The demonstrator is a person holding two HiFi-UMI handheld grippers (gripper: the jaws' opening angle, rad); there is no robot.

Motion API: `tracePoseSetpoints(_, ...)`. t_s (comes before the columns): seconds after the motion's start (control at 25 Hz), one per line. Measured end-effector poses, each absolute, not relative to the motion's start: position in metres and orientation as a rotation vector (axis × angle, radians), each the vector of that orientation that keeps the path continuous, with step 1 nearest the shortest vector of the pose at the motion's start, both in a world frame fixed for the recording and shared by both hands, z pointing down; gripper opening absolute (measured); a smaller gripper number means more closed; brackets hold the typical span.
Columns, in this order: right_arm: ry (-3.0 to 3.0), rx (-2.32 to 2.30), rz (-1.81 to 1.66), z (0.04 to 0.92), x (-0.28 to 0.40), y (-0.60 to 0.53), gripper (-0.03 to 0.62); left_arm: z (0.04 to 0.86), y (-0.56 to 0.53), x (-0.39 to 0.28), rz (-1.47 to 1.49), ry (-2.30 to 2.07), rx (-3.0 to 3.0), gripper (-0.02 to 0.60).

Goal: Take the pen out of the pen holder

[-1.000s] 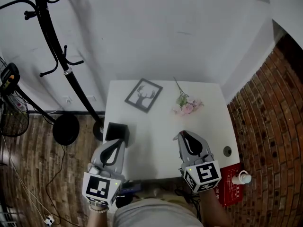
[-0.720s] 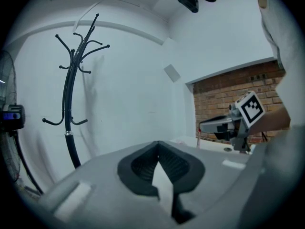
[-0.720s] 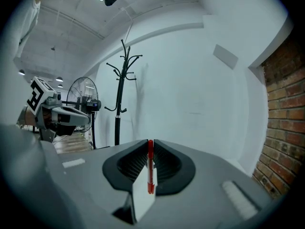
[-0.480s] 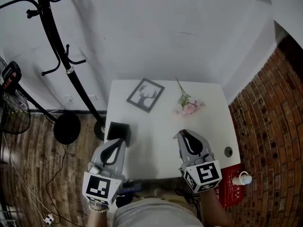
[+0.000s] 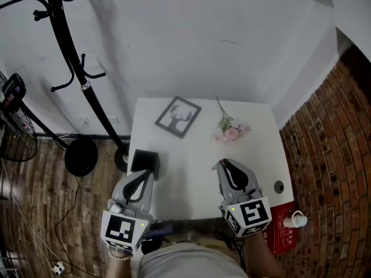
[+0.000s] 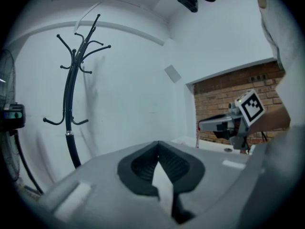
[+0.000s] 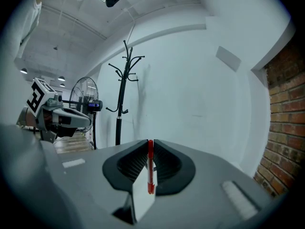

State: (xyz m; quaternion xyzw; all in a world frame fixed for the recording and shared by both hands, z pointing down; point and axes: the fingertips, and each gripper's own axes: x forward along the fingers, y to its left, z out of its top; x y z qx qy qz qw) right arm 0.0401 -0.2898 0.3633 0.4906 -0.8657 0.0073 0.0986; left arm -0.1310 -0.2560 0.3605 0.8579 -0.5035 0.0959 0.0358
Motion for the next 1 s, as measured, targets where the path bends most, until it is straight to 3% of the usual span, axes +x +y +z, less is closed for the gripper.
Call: tracePoseSetpoints(1.0, -2.553, 1.454, 0.045, 0.3634, 0.036, -0.2905, 0.037, 0.362, -0.2556, -0.1349, 0.285, -1.547, 2.611, -0.005)
